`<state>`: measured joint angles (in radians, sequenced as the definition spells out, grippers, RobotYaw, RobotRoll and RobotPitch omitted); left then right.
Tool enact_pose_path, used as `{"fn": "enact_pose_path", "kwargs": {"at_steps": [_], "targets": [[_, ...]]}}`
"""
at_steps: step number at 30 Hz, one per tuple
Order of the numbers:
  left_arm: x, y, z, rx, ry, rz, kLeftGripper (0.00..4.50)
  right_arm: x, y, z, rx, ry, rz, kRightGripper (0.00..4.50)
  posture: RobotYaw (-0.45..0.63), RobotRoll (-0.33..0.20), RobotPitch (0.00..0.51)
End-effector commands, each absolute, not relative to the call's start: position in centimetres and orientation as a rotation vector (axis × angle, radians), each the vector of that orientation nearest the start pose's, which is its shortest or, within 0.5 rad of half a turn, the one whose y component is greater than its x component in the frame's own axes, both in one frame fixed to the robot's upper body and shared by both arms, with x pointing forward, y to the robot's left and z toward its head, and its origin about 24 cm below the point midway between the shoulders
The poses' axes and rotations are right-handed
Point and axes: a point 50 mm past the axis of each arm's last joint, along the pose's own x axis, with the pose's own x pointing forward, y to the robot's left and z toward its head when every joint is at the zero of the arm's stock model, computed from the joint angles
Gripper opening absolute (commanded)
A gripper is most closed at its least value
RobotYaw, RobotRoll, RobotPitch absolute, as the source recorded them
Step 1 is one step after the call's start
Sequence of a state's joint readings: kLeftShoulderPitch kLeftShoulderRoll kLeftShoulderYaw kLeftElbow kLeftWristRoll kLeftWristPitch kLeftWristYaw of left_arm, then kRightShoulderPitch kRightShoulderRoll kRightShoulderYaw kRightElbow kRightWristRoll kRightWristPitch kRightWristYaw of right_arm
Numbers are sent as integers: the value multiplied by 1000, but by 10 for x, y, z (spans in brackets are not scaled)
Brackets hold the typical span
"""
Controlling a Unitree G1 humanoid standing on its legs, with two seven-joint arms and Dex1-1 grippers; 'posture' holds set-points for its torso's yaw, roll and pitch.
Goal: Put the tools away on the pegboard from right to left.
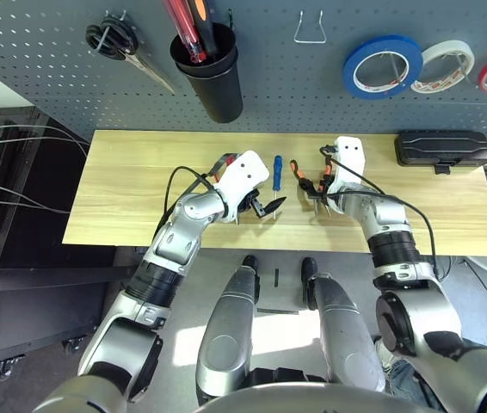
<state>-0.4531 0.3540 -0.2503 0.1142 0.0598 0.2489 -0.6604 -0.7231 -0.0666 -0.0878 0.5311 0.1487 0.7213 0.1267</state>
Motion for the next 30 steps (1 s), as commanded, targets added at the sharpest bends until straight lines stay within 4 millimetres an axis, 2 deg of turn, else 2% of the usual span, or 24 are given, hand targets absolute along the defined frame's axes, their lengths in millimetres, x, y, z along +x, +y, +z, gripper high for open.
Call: {"fn": "enact_pose_path", "kwargs": {"at_steps": [1,2,6,14,19,22,24,27,30], "targets": [[307,115,90,505,136,-862,4500,351,-119,47,45,664,230,3520,210,0,456],[307,115,90,503,136,-861,4500,351,-120,46,32,669,232,3109,210,0,456],[307,114,90,498,137,-860,4500,349,-124,42,-11,690,242,1945,208,0,451],[309,114,91,489,127,-852,4500,350,-135,42,-52,694,243,1875,201,0,445],[311,113,100,466,60,-827,4500,353,-142,66,-64,564,288,1866,194,0,441],[312,112,108,417,-31,-800,4500,348,-147,86,-111,420,350,1730,192,0,440],[314,113,121,315,-162,-742,4500,338,-151,107,-156,265,428,1254,162,0,435],[312,113,129,274,-273,-721,4500,326,-155,122,-204,155,479,148,150,0,433],[310,112,129,272,-321,-734,4500,318,-161,129,-230,104,492,62,132,0,427]]}}
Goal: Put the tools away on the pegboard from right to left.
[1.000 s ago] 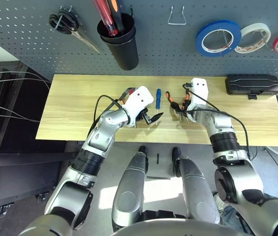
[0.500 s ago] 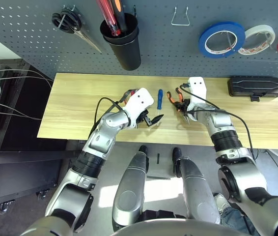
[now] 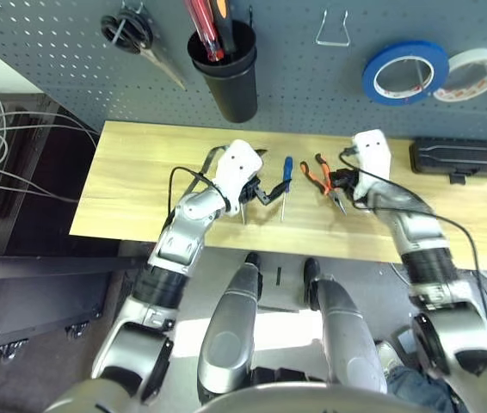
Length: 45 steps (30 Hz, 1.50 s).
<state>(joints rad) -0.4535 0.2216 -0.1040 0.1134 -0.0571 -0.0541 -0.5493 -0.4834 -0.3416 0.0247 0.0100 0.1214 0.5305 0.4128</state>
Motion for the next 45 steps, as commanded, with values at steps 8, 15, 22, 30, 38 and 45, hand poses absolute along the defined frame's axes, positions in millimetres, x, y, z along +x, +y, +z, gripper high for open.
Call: {"fn": "enact_pose_path", "kwargs": {"at_steps": [8,15,22,30,38,45], "targets": [[314,110,124,279,-307,-749,4500,321,-160,109,-129,267,451,231,115,0,420],[316,111,121,287,-278,-747,4500,339,-147,92,-44,419,405,2405,121,0,429],[314,113,121,296,-270,-744,4500,350,-138,86,-163,437,439,4484,141,0,448],[312,116,121,306,-261,-720,4500,352,-128,73,-197,485,470,4484,161,0,465],[310,116,120,298,-255,-703,4500,359,-119,66,-242,516,471,4484,168,0,478],[305,106,120,252,-246,-769,4500,368,-119,59,-344,553,436,4484,178,0,491]]}}
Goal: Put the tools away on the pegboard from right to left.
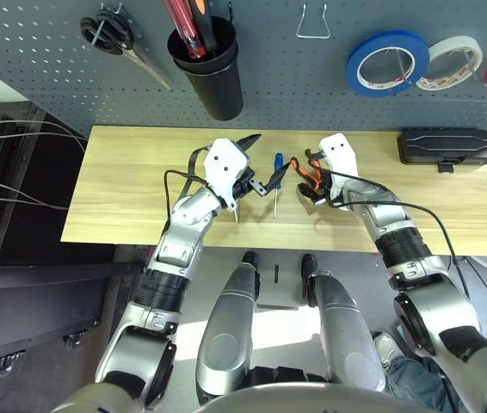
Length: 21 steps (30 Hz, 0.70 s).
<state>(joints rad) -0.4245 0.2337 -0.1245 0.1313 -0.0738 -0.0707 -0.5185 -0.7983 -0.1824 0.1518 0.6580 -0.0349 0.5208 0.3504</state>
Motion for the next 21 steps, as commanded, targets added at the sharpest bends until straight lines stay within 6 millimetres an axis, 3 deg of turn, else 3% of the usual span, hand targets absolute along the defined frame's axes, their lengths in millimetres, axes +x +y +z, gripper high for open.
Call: {"fn": "enact_pose_path", "kwargs": {"at_steps": [1,3,6,9,13,21], "targets": [[304,104,119,246,-234,-794,4500,369,-120,58,-350,558,434,4484,178,0,491],[301,102,116,259,-192,-826,4500,369,-120,57,-357,565,438,4484,178,0,492],[295,104,91,373,16,-905,4500,368,-122,53,-366,593,439,4484,180,0,495],[291,113,72,461,179,-904,4500,365,-123,50,-364,610,437,3892,178,0,498],[294,119,69,480,229,-858,4500,363,-124,49,-365,619,437,2693,169,0,496],[302,122,75,472,205,-813,4500,366,-128,64,-332,561,409,2691,164,0,477]]}}
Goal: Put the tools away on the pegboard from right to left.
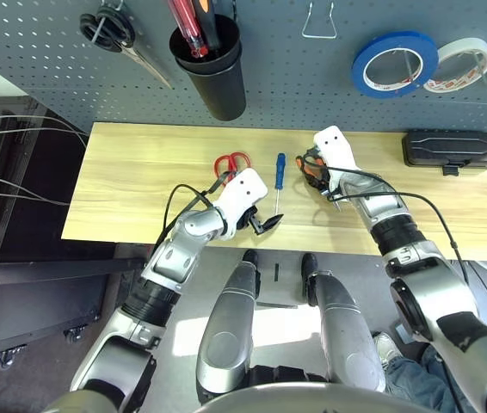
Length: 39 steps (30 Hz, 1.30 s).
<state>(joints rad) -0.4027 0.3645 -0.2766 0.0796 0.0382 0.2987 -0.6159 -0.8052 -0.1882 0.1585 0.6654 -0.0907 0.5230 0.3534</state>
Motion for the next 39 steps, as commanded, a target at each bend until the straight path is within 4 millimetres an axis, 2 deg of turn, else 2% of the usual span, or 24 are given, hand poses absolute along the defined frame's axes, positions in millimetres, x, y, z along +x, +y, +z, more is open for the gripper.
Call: {"fn": "enact_pose_path", "kwargs": {"at_steps": [1,3,6,9,13,16,20,24,32,36,39], "targets": [[303,121,75,471,200,-812,4500,366,-129,67,-324,550,405,2691,164,0,475],[303,121,76,469,196,-811,4500,366,-130,69,-317,542,402,2691,164,0,475],[308,123,87,418,89,-760,4500,361,-133,104,-251,381,454,2691,151,0,457],[311,126,95,375,7,-722,4500,350,-135,124,-220,283,505,2691,138,0,445],[312,126,102,329,-79,-717,4500,338,-133,140,-210,191,565,2691,127,0,436],[308,124,115,271,-201,-726,4500,324,-131,163,-212,72,638,2691,111,0,424],[304,122,122,250,-279,-741,4500,314,-128,175,-200,11,687,2691,104,0,418],[303,120,134,224,-359,-744,4500,309,-124,188,-202,-61,727,2691,99,0,412],[307,119,167,206,-529,-730,4500,308,-125,231,-158,-270,708,2691,86,0,402],[312,117,187,186,-604,-704,4500,310,-121,260,-131,-375,697,2691,77,0,398],[313,113,194,194,-627,-722,4500,309,-117,268,-120,-398,725,2691,78,0,397]]}}
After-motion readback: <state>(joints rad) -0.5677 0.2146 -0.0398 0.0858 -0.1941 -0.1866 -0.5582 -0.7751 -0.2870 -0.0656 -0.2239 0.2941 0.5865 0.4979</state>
